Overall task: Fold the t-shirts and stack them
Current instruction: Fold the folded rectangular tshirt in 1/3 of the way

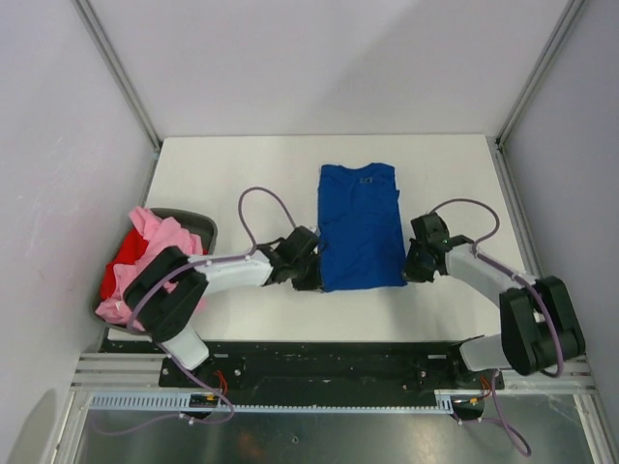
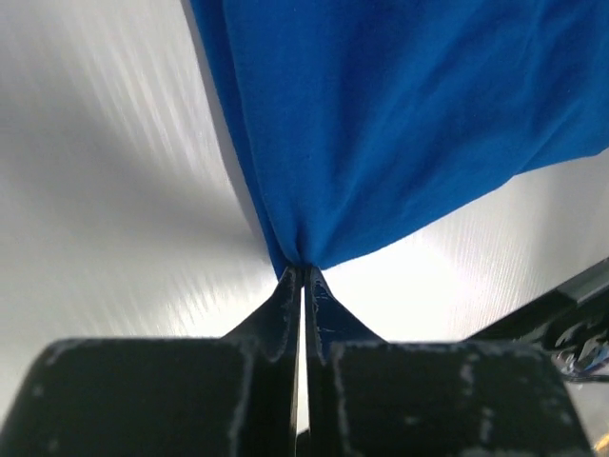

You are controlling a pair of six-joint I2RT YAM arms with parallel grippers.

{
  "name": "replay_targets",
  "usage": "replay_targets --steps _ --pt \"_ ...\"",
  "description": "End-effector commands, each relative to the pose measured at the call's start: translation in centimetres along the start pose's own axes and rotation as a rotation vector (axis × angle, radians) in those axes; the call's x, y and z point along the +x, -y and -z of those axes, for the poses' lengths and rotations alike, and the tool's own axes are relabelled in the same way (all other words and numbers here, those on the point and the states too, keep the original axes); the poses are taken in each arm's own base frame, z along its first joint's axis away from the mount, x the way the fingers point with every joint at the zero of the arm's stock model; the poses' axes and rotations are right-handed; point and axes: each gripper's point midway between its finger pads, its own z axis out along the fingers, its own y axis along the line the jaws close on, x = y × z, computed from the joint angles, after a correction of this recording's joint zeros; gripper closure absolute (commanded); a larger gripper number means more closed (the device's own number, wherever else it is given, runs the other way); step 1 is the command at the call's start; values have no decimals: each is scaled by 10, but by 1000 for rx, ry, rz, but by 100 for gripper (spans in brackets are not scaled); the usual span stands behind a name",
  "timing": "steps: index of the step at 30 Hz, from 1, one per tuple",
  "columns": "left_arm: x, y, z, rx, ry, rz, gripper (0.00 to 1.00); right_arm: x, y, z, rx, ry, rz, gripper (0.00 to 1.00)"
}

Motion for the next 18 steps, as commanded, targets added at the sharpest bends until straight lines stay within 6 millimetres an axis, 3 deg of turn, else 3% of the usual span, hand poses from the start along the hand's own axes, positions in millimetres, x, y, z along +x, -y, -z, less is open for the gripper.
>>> replay_targets --steps 1,5,9,13,18 --pt "19 1 18 -7 43 51 98 34 3 21 -42 -66 29 95" --pt "36 -3 27 8 35 49 90 51 3 36 -53 -60 48 77" --pt "38 2 42 55 52 9 61 36 -5 52 -78 25 47 61" --pt "11 13 68 109 154 -23 51 11 -16 69 -76 118 48 59" --pt "-51 19 86 114 271 -23 52 4 -53 85 -166 177 85 59"
